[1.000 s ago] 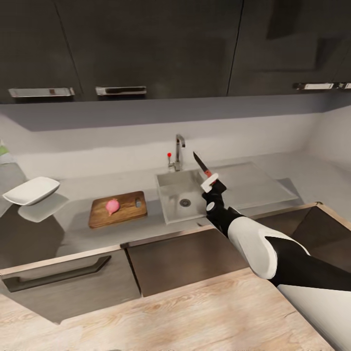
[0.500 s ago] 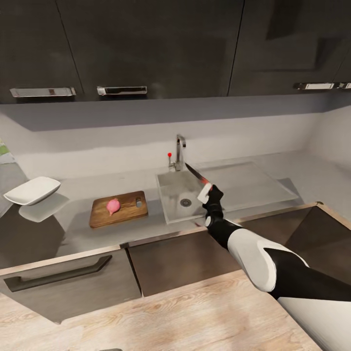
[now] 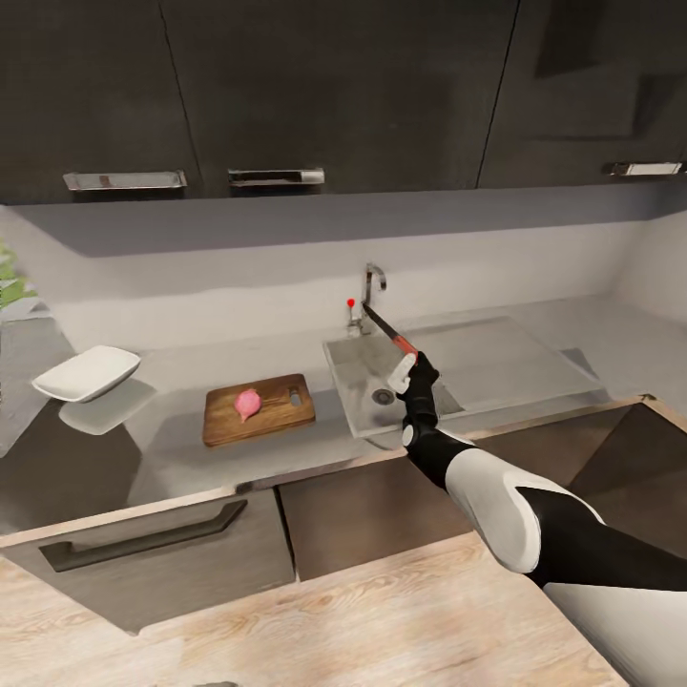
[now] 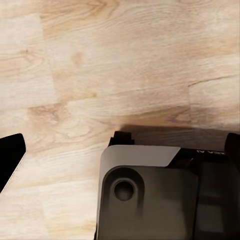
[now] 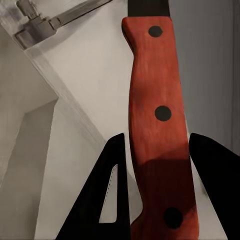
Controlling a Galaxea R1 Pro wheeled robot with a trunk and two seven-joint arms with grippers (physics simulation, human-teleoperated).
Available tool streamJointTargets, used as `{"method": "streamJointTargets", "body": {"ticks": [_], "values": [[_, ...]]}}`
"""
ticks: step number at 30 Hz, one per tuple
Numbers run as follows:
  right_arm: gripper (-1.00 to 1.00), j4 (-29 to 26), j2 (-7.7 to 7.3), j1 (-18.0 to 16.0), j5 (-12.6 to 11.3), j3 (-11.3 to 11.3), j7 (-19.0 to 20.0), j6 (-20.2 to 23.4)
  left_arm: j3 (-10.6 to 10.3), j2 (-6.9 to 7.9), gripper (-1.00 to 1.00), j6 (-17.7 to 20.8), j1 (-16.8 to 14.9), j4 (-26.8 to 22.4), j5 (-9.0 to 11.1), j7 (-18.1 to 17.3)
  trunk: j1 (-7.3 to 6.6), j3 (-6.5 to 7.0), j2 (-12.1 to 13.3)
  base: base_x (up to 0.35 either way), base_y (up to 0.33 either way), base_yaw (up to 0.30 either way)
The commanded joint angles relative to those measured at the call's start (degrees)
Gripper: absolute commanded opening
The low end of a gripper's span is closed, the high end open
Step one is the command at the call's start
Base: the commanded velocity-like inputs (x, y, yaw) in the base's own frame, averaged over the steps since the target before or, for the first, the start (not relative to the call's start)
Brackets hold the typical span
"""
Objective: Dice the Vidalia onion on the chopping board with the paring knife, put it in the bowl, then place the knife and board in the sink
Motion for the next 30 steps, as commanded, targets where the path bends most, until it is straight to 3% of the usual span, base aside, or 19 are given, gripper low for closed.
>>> {"method": "streamJointTargets", "body": {"ticks": [1,11,16,30], "values": [[-1.00,0.07,0.01,-0.07,0.40,-0.47,-0.17,-0.14,-0.49,-0.04,1.00,-0.40,-0.10,0.25,0.47,0.04,0.03,-0.12,-0.12,0.000,0.287,0.000],[-1.00,0.10,0.01,0.00,0.39,-0.47,-0.02,-0.51,-0.49,0.01,1.00,-0.42,-0.07,0.24,0.47,0.05,0.03,-0.12,-0.12,-0.012,0.287,0.000],[-1.00,0.08,0.01,0.02,0.37,-0.47,0.24,-2.77,-0.48,0.07,1.00,-0.42,-0.07,0.22,0.47,0.11,0.03,-0.12,-0.12,-0.088,0.243,0.000],[-1.00,0.15,0.01,0.02,0.37,-0.49,0.28,-3.21,-0.49,0.06,1.00,-0.41,-0.06,0.23,0.47,0.13,0.03,-0.95,-0.12,-0.015,0.028,0.095]]}}
